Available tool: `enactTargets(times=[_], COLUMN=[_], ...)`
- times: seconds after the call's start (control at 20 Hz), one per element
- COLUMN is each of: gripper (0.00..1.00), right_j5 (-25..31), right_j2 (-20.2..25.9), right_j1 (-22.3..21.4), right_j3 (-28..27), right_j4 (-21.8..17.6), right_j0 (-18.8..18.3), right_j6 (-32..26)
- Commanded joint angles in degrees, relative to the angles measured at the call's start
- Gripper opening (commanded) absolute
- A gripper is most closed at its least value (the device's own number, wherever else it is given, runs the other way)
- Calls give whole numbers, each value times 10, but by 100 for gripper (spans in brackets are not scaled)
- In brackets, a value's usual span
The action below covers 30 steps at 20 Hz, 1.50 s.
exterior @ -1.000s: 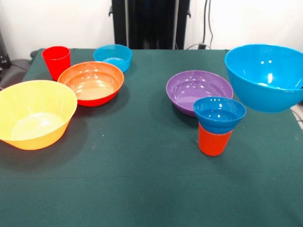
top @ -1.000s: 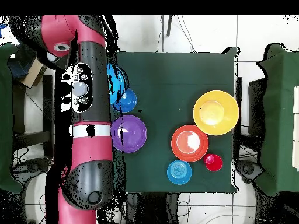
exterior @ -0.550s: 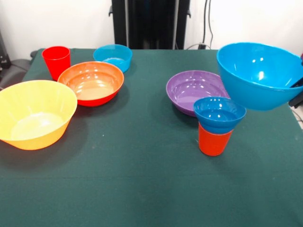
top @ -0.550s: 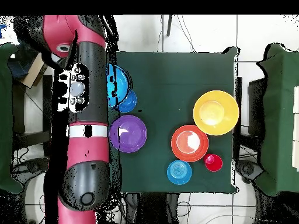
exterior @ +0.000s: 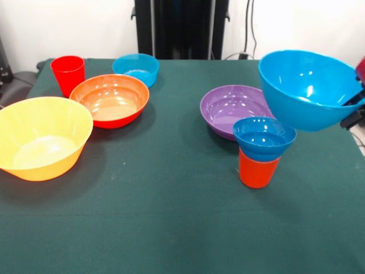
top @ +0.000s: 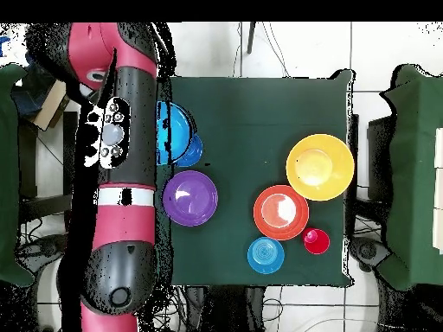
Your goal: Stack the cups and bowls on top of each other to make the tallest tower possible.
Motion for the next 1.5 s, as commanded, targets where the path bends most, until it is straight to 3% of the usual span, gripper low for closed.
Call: enactTargets(times=[0.05, 0.35, 0.75, 1.5], gripper=[0, 0, 0, 0], right_j5=[-48, -95, -146, -141], right_j2=[34, 64, 76, 89], right_j1=[-10, -30, -38, -52], right_j3=[74, 138, 174, 186], right_j4=[-40, -70, -85, -81], right_j0=[19, 40, 46, 33], right_j6=[52, 23, 8, -44])
